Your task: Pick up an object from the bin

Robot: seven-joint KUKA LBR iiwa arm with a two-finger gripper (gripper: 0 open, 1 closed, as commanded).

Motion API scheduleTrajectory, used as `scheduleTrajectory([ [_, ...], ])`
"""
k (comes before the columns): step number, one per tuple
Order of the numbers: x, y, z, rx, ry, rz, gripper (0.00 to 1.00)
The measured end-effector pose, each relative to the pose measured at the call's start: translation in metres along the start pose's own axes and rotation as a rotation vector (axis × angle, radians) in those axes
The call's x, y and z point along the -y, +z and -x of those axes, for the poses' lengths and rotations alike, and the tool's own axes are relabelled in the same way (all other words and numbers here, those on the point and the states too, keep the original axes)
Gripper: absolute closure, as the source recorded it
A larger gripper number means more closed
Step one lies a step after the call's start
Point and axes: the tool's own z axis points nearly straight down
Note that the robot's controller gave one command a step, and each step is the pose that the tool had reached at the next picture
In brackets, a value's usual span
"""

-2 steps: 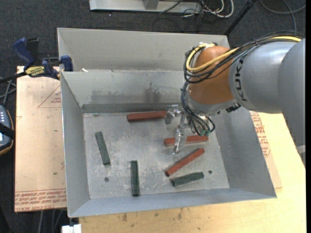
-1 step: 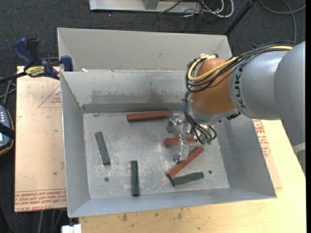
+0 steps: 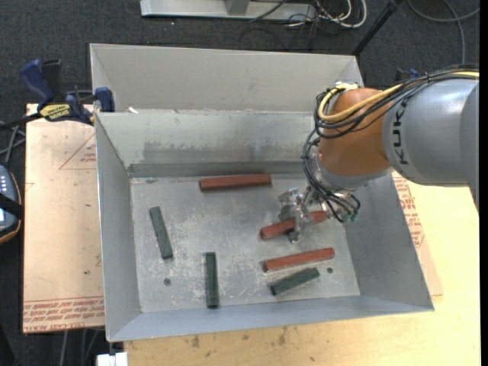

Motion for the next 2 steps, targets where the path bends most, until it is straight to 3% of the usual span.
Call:
scheduleTrajectory([
  [1, 0.000, 0.000, 0.000, 0.000, 0.000, 0.000, 1.00],
  [2, 0.084, -0.055, 0.035, 0.002, -0.208, 0.000, 1.00],
])
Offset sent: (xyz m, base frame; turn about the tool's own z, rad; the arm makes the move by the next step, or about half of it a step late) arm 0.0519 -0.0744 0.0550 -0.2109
